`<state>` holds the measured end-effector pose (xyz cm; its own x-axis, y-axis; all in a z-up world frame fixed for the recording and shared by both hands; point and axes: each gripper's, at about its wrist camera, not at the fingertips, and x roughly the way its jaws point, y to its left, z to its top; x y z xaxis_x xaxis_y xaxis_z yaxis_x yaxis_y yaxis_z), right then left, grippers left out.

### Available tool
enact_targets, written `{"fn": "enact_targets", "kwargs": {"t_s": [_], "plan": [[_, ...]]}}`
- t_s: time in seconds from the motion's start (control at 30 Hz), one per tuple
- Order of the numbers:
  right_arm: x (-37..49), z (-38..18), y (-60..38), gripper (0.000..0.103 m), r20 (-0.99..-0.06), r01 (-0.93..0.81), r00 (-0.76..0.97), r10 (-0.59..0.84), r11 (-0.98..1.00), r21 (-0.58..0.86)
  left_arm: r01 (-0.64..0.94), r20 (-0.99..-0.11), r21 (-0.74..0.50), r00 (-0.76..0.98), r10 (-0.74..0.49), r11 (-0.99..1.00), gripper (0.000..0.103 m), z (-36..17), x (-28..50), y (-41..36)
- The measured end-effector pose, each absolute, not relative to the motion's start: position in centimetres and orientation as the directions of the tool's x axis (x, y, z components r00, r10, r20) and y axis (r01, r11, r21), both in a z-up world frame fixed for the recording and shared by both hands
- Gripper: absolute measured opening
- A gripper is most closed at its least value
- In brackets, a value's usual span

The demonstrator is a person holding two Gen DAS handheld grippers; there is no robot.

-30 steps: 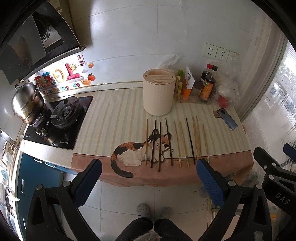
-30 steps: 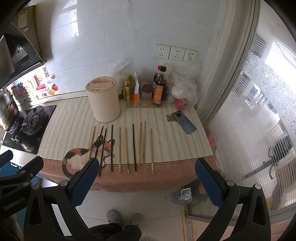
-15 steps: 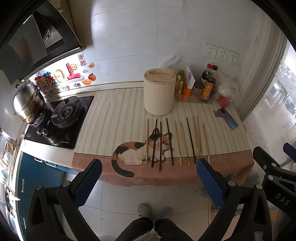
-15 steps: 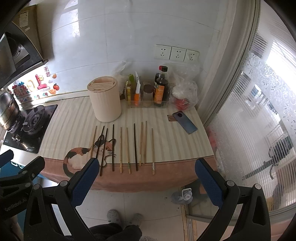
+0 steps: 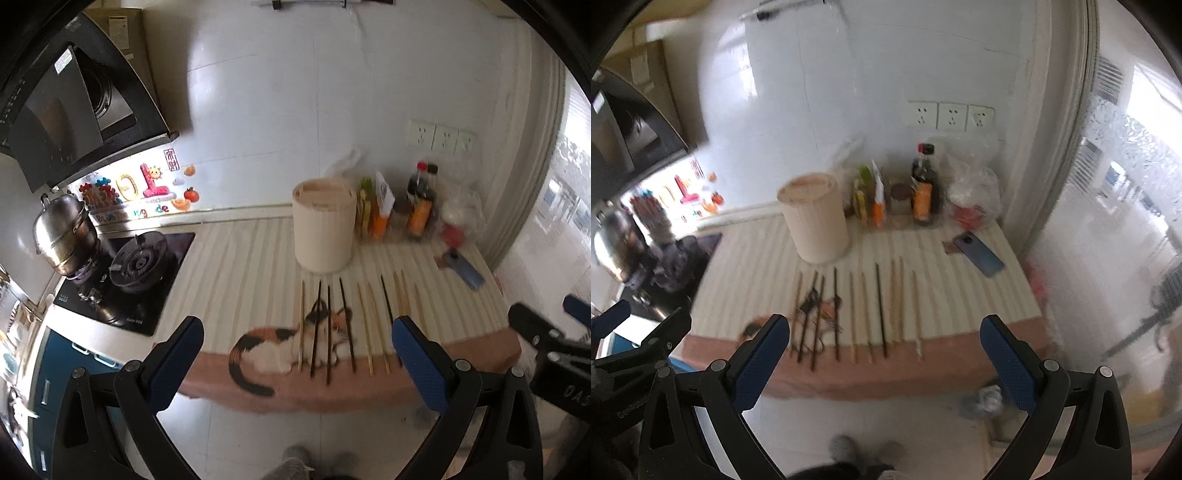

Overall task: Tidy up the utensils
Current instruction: 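Grasp a light wooden chopstick with the left gripper while the right gripper grasps another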

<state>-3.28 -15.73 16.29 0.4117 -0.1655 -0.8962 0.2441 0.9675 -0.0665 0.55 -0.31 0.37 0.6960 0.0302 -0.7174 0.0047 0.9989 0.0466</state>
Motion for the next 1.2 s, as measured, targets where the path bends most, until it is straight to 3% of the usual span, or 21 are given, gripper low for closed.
{"fn": "enact_targets", "kwargs": {"t_s": [0.2,0.27,0.33,0.5,0.57,0.73,0.8,1.03,1.17,1.2], "plan": [[-1.1,10.5,-17.8,0.101,-0.912,0.268,0.387,-0.135,0.963,-0.029,-0.099,-0.713,0.072,0.691,0.121,0.992,0.103,-3.5,5.0,1.0],[-0.2,7.8,-18.3,0.087,-0.927,0.271,0.355,-0.117,0.962,-0.018,-0.124,-0.743,0.079,0.655,0.141,0.989,0.103,-5.6,7.2,1.9],[0.8,4.2,-18.9,0.066,-0.950,0.275,0.298,-0.094,0.961,-0.009,-0.133,-0.776,0.090,0.612,0.153,0.987,0.103,-7.8,9.1,2.8],[2.9,-4.0,-19.8,0.042,-0.987,0.281,0.161,0.003,0.959,0.048,-0.105,-0.894,0.073,0.435,0.112,0.992,0.100,-15.5,14.9,4.4],[3.8,-7.0,-19.7,0.037,-0.994,0.278,0.109,0.024,0.959,0.054,-0.066,-0.934,0.052,0.349,0.072,0.996,0.097,-19.3,17.5,4.5],[6.8,-13.4,-19.7,0.029,-0.999,0.293,0.019,0.032,0.955,0.036,0.010,-0.981,-0.013,0.194,-0.014,1.000,0.061,-26.2,22.7,3.5],[8.4,-16.0,-19.7,0.029,-0.999,0.321,-0.021,0.048,0.946,0.038,0.031,-0.988,-0.030,0.153,-0.034,0.999,0.055,-28.1,24.5,3.0],[12.5,-22.3,-19.3,0.029,-0.987,0.347,-0.152,0.050,0.938,-0.006,0.101,-0.994,-0.058,0.083,-0.066,0.993,0.051,-31.0,27.0,1.6],[14.1,-25.3,-18.7,0.029,-0.977,0.322,-0.210,0.025,0.946,-0.045,0.142,-0.995,-0.016,0.094,-0.030,0.990,0.025,-31.2,26.4,0.7],[14.3,-25.7,-18.6,0.029,-0.975,0.317,-0.220,0.024,0.947,-0.048,0.149,-0.995,-0.002,0.102,-0.017,0.989,0.011,-31.2,26.2,0.6]]}}
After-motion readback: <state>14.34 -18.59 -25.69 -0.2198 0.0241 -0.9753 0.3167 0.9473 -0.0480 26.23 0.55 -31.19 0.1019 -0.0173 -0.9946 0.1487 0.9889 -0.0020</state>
